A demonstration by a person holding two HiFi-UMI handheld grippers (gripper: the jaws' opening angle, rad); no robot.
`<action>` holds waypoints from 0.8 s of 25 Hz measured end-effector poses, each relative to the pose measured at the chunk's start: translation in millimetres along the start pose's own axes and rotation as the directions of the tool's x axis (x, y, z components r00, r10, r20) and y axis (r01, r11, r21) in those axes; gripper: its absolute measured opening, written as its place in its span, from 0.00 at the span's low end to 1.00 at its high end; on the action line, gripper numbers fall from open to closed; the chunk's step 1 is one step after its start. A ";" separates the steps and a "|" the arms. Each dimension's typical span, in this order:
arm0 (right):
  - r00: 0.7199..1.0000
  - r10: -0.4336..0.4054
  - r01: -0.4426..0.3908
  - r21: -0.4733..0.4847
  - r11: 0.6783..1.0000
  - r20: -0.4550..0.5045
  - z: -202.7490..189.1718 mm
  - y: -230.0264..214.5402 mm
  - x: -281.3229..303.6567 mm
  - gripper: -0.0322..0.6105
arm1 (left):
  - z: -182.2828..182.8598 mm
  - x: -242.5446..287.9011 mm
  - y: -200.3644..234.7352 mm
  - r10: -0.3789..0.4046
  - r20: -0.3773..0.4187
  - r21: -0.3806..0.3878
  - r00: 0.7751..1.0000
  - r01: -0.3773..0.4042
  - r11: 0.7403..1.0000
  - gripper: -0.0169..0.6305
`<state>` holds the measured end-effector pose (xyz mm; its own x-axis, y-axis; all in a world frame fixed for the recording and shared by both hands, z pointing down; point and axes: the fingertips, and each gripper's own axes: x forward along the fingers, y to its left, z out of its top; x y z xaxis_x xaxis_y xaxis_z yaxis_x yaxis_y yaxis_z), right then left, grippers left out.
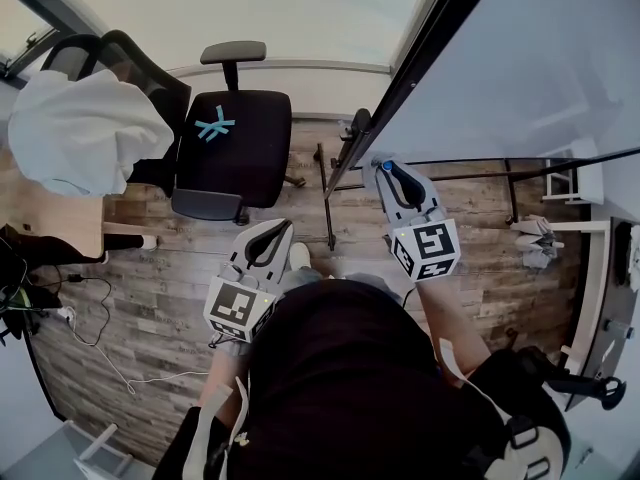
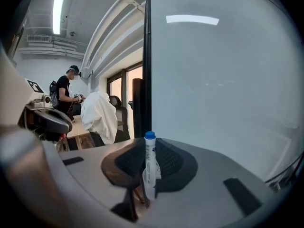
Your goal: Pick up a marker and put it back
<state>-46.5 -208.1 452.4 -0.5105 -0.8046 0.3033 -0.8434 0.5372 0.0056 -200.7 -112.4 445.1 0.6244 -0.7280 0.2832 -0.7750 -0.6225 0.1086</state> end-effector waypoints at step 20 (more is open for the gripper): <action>0.999 0.016 -0.016 -0.009 1.000 -0.049 -26.4 4.6 12.5 0.17 | -3.7 -10.1 2.1 0.037 -0.008 -0.008 0.999 -0.037 0.999 0.04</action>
<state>-52.4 -209.0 481.4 -0.5152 -0.7827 0.3492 -0.8334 0.5526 0.0089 -209.0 -105.3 446.0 0.5941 -0.7482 0.2952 -0.7987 -0.5924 0.1060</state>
